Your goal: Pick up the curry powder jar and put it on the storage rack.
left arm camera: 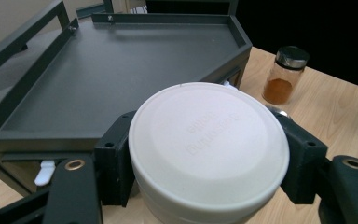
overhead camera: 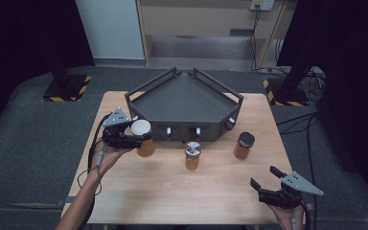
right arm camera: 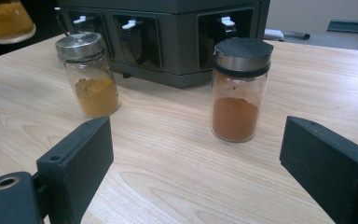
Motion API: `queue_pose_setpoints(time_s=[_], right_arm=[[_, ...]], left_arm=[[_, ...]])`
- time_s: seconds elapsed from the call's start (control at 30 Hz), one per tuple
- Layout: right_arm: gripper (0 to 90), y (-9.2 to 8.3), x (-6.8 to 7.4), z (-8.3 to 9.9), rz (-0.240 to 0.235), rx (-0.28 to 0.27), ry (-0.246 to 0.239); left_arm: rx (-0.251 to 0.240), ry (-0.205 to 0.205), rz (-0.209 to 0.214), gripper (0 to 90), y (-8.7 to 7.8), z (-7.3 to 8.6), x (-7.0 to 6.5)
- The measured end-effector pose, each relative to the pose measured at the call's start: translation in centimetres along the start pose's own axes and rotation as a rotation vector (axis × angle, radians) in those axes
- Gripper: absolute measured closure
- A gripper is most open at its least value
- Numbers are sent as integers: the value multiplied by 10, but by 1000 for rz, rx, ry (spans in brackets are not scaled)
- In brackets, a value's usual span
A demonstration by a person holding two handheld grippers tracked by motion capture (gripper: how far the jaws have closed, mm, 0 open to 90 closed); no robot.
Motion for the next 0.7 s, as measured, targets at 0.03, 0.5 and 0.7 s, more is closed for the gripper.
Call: queue_pose_setpoints(time_s=[0.03, 0.5, 0.7], right_arm=[[96, 0, 0, 0, 0, 0, 0], [95, 0, -1, 0, -2, 1, 6], [95, 0, -1, 1, -3, 0, 10]], left_arm=[[-5, -2, -3, 324, 1, -5, 0], [-29, 13, -18, 325, 7, -47, -3], [-24, 18, -36, 325, 13, -69, -2]])
Point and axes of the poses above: each handheld gripper's, and its own axes: y roughly forward along the jaws, z roughly out of its underside, x roughly to its left, the point moved 4 cm from there along y, roughly forward along the jaws, and after that the axes turned 10 degrees about -y, right-handed, at the moved point
